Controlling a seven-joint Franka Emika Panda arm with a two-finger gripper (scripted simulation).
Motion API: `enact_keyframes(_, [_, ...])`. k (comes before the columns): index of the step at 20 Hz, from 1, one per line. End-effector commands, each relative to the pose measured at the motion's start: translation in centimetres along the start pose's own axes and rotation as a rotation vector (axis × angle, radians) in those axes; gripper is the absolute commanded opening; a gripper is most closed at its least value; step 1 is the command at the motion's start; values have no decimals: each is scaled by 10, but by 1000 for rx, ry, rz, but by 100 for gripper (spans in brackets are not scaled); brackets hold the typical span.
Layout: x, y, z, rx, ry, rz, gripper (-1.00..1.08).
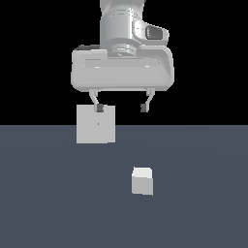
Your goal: Plug the charger into the wall socket.
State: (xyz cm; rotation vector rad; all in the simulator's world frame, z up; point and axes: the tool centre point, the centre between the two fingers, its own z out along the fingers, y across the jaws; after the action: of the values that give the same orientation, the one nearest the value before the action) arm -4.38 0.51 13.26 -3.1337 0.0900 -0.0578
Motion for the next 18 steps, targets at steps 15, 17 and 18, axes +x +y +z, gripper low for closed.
enact_keyframes(15, [-56, 35, 61, -15, 70, 110, 100])
enact_keyframes(17, [-59, 37, 64, -16, 74, 116, 100])
enact_keyframes(18, [-60, 37, 65, -16, 75, 118, 100])
